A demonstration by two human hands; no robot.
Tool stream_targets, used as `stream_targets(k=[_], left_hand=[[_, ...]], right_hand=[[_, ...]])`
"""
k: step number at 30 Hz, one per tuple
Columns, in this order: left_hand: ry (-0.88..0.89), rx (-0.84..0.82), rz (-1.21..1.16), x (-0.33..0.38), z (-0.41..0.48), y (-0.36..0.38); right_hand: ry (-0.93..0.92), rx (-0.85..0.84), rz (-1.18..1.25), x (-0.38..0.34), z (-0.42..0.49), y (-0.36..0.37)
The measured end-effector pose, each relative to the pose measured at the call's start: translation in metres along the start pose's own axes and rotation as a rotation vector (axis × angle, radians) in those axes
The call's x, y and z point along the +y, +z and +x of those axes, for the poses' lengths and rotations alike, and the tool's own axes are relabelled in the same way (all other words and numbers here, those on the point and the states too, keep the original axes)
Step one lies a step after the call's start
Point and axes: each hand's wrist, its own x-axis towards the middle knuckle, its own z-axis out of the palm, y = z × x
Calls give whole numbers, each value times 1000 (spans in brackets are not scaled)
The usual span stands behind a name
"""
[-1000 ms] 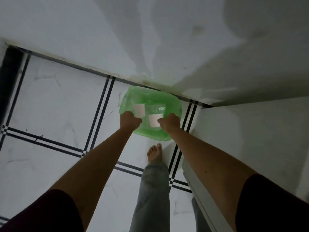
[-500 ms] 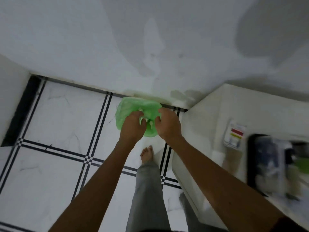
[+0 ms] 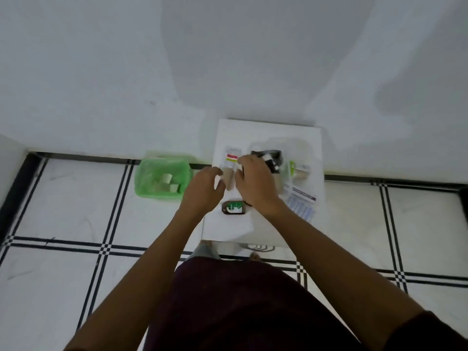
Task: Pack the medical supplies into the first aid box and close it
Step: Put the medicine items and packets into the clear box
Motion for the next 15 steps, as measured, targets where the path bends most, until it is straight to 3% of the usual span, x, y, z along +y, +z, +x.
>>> stream_targets(k=[5,15], left_hand=[[-2,-215,88,22,-21,43],[76,-441,233,-15,-4,72]], right_hand=[[128,-39,37,44,-46,-13],[333,-8,39,65,-58,-23]])
